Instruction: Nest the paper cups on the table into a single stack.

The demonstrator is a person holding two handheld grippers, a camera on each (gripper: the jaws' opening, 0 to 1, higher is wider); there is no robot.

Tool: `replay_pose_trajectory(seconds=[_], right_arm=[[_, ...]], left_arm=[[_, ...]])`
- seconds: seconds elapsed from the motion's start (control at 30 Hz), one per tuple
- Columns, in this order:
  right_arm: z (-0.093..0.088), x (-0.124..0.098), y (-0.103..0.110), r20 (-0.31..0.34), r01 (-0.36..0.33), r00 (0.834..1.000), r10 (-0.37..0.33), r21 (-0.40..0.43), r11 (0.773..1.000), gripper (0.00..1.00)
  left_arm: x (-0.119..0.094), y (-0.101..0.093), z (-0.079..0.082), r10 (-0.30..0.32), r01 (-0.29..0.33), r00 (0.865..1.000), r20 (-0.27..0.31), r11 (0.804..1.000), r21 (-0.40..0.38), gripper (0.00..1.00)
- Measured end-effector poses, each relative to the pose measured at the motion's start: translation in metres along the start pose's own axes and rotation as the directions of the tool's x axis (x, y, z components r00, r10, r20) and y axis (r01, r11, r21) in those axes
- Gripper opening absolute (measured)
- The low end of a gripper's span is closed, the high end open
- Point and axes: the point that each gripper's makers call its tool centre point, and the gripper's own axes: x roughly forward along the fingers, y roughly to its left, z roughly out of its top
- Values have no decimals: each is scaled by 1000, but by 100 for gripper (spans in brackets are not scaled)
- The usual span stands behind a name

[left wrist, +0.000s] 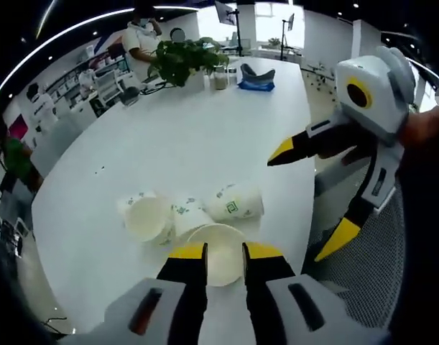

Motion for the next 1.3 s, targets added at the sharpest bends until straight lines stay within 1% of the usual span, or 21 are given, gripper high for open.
replay_pose_trajectory(seconds=[0.13, 0.17, 0.23, 0.3, 0.33, 0.43, 0.47, 0.53, 0.67, 0.7, 0.73, 0.77, 0.8, 0.87, 0.9, 0.97, 1.07, 1.13, 1.17, 1.2, 1.3], right_arm=[[1, 2, 2, 0, -7, 1000, 7, -4, 1000, 86], [1, 2, 3, 0, -9, 1000, 9, -6, 1000, 86], [2, 2, 4, 2, -12, 1000, 12, -9, 1000, 86], [2, 2, 4, 3, -14, 1000, 14, -9, 1000, 86], [1, 2, 3, 1, -13, 1000, 13, -9, 1000, 86], [0, 1, 1, 1, -9, 1000, 9, -3, 1000, 86], [0, 1, 0, 2, -6, 1000, 6, -1, 1000, 86], [1, 1, -1, 4, -4, 1000, 4, 2, 1000, 86], [2, 2, -2, 8, -2, 1000, 2, 8, 1000, 86], [1, 2, -3, 7, -2, 1000, 2, 9, 1000, 86], [1, 2, -3, 6, -3, 1000, 3, 9, 1000, 86], [-1, 4, -3, 5, -4, 1000, 4, 11, 1000, 86], [-1, 4, -3, 6, -5, 1000, 5, 12, 1000, 86], [0, 3, -2, 10, -4, 1000, 4, 11, 1000, 86], [0, 3, -2, 11, -4, 1000, 4, 12, 1000, 86], [-1, 3, -3, 11, -3, 1000, 2, 16, 1000, 86], [-3, 2, -3, 5, 1, 1000, -1, 25, 1000, 86], [-4, 1, -3, 4, 1, 1000, -1, 27, 1000, 86], [-3, 0, -1, 4, 1, 1000, -1, 29, 1000, 86], [-3, 0, 0, 4, -1, 1000, 1, 30, 1000, 86], [-5, 0, 0, -1, -3, 1000, 3, 32, 999, 86]], left_arm=[[-3, 29, 4, 49, -50, 998, 24, 999, 20, 22], [-4, 40, 3, 74, -75, 997, 17, 995, 70, 24], [-4, 55, -2, 95, -92, 995, -12, 985, 146, 26], [-2, 63, -6, 89, -85, 996, -22, 986, 147, 29], [-3, 66, -4, 82, -78, 996, -25, 986, 148, 30], [2, 77, -8, 58, -47, 997, -44, 978, 204, 35], [4, 77, -10, 54, -36, 996, -66, 968, 248, 37], [8, 80, -14, 53, -23, 994, -94, 953, 302, 40], [17, 79, -14, 26, 11, 994, -108, 944, 330, 43], [19, 79, -14, 20, 18, 994, -109, 941, 338, 42], [20, 78, -14, 16, 26, 994, -112, 933, 358, 40], [24, 78, -15, 8, 41, 993, -119, 912, 408, 39], [26, 78, -17, 3, 53, 992, -128, 902, 428, 40], [30, 73, -18, -28, 88, 990, -137, 889, 448, 45], [31, 71, -16, -45, 99, 991, -129, 887, 452, 46], [34, 69, -14, -55, 109, 990, -128, 880, 462, 44], [46, 72, -18, -65, 131, 986, -150, 867, 481, 42], [52, 73, -23, -66, 146, 983, -174, 853, 501, 40], [56, 72, -26, -75, 161, 980, -184, 841, 516, 39], [61, 70, -30, -91, 186, 976, -196, 819, 543, 39], [70, 68, -40, -107, 223, 967, -233, 796, 562, 37]])
